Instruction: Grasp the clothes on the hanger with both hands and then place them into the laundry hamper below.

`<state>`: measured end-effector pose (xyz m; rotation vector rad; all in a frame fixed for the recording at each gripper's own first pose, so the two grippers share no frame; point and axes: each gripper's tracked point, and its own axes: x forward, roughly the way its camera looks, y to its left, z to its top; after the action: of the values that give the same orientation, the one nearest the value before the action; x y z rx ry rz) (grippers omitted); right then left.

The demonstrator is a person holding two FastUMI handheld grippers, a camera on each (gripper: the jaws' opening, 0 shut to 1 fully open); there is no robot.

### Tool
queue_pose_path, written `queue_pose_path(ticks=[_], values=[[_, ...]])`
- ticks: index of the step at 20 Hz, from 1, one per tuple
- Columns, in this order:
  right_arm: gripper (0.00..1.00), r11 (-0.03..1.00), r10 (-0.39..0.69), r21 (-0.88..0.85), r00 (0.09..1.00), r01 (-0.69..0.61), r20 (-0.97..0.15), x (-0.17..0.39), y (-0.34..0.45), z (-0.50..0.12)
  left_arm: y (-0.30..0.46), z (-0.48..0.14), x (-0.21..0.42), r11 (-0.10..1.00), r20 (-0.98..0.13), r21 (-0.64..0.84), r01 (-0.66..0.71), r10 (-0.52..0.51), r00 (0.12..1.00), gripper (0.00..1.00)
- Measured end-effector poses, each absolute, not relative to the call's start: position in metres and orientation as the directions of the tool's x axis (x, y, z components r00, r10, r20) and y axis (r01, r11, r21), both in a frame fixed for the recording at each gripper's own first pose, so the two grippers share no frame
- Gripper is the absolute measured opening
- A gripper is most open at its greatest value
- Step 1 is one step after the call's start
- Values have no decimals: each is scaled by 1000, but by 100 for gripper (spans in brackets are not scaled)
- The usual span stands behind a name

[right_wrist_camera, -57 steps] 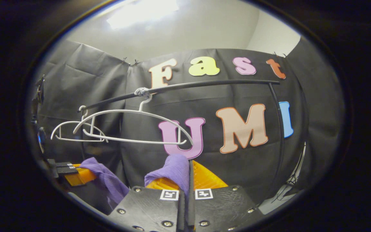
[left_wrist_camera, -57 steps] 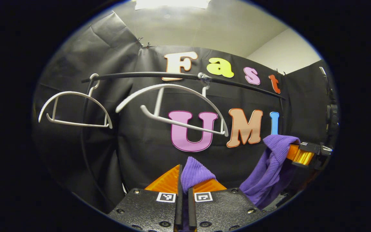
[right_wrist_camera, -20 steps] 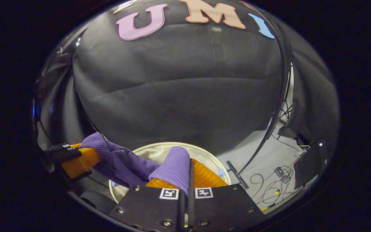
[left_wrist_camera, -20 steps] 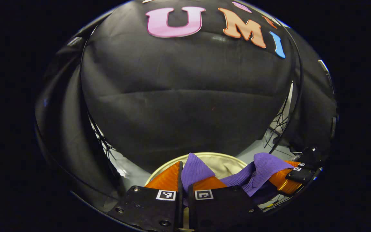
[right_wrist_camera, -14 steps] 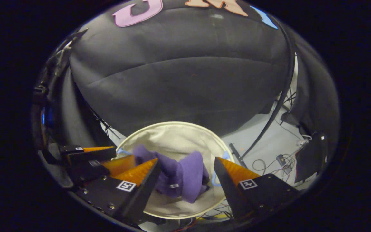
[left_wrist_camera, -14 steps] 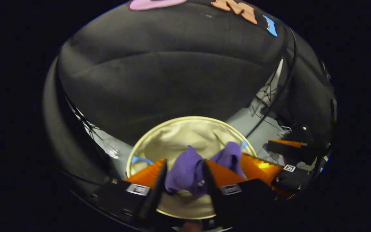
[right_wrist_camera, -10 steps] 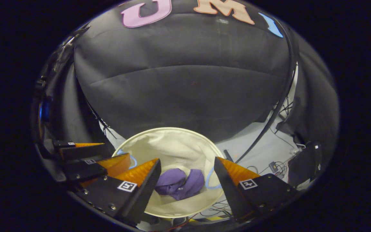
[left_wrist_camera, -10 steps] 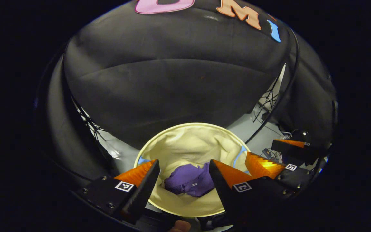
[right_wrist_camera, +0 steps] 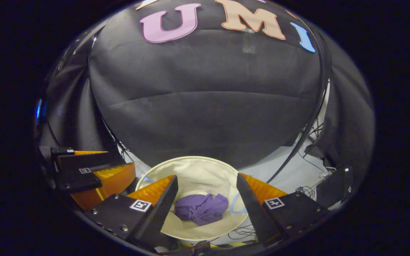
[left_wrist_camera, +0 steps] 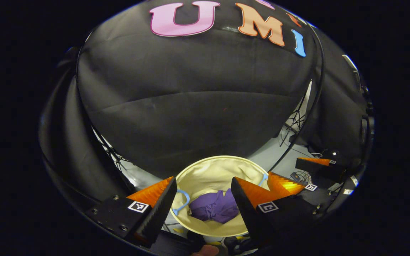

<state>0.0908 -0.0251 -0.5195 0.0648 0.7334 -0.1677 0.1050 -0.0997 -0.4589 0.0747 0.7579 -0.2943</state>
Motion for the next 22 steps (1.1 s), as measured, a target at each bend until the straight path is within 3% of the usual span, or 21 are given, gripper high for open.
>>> queue_pose_path(ticks=[4,5,6,9,11,12,14,22], values=[[99,984,-138,0,761,178,-633,98,-23,-482,-98,-427,109,958,-660,-40,282,-238,712,95],[94,983,-143,0,768,183,-624,99,-24,-472,-96,-417,112,960,-648,-33,279,-233,725,95],[99,984,-140,4,779,180,-611,101,-23,-461,-95,-405,114,961,-631,-27,274,-229,741,95],[99,984,-143,6,815,177,-561,105,-19,-422,-88,-362,122,968,-569,-24,252,-220,792,95],[94,984,-143,14,844,175,-517,106,-16,-391,-79,-329,123,971,-511,-10,237,-209,834,95],[99,985,-143,18,860,174,-490,107,-14,-373,-75,-308,124,973,-471,-2,230,-203,858,95],[99,986,-142,21,892,168,-429,107,-9,-333,-67,-264,123,976,-387,1,219,-201,900,95],[99,988,-155,-7,968,157,-195,78,5,-186,-53,-140,99,970,-176,-90,224,-237,955,91]])
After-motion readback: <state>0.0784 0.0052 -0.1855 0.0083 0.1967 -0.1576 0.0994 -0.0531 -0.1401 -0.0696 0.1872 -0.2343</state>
